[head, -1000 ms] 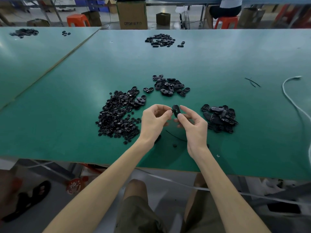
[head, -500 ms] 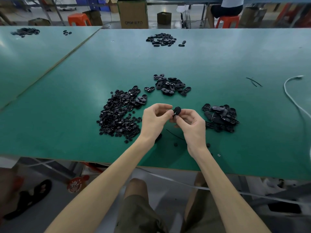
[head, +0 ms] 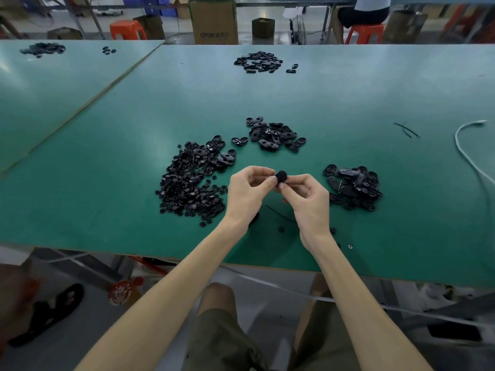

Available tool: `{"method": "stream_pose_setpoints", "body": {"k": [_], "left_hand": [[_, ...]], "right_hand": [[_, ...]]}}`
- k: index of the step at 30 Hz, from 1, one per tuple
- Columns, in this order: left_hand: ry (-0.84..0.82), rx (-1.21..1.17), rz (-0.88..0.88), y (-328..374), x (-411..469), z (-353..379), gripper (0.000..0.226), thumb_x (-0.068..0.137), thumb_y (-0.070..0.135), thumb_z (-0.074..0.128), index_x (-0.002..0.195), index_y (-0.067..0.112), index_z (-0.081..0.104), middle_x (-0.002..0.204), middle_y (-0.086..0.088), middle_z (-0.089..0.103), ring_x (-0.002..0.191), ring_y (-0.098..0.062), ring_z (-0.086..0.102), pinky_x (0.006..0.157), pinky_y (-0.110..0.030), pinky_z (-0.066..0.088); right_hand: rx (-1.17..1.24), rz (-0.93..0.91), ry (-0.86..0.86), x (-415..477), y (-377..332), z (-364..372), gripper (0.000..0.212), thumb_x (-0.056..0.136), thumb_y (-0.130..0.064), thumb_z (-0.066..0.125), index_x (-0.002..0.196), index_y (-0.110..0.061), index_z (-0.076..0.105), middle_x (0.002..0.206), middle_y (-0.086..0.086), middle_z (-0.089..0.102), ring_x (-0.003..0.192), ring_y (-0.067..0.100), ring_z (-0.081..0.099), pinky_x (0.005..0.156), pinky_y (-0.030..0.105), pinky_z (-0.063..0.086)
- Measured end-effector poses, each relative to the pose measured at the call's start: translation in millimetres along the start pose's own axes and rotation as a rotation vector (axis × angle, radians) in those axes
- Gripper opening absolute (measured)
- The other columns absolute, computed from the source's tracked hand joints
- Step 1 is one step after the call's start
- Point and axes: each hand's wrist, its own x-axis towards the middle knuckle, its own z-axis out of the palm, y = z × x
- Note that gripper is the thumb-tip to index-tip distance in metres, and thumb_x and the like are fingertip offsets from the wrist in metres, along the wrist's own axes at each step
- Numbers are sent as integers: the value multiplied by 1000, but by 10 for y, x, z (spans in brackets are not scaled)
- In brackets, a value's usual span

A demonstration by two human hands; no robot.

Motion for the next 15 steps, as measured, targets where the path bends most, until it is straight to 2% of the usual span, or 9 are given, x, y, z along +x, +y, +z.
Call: {"method": "stream_pose_setpoints", "body": {"k": [5, 10, 15], "left_hand": [[-5, 15, 3, -26, 3, -14, 14, 89, 11, 79, 102, 8, 76, 92, -4, 79, 86, -11, 74, 80, -20, 55], [-27, 89, 13, -32, 17, -57, 12, 89, 19, 80, 99, 13, 76, 80, 3, 77, 78, -8, 71, 76, -22, 52], [-51, 146, 44, -19, 49, -83, 9, 90, 25, 79, 97, 19, 76, 85, 0, 75, 76, -10, 61, 70, -23, 47]], "right_hand": [[-28, -11, -7, -5, -3, 6, 12, 92, -3, 76, 89, -13, 72, 92, 7, 80, 94, 21, 77, 80, 32, 61], [-7, -6, -30, -12, -15, 7, 8, 92, -3, 76, 90, -10, 73, 92, 10, 80, 94, 26, 78, 72, 24, 57], [5, -11, -42, -4, -15, -3, 3, 94, -7, 75, 93, -7, 72, 89, 7, 80, 90, 21, 78, 69, 22, 55]]}}
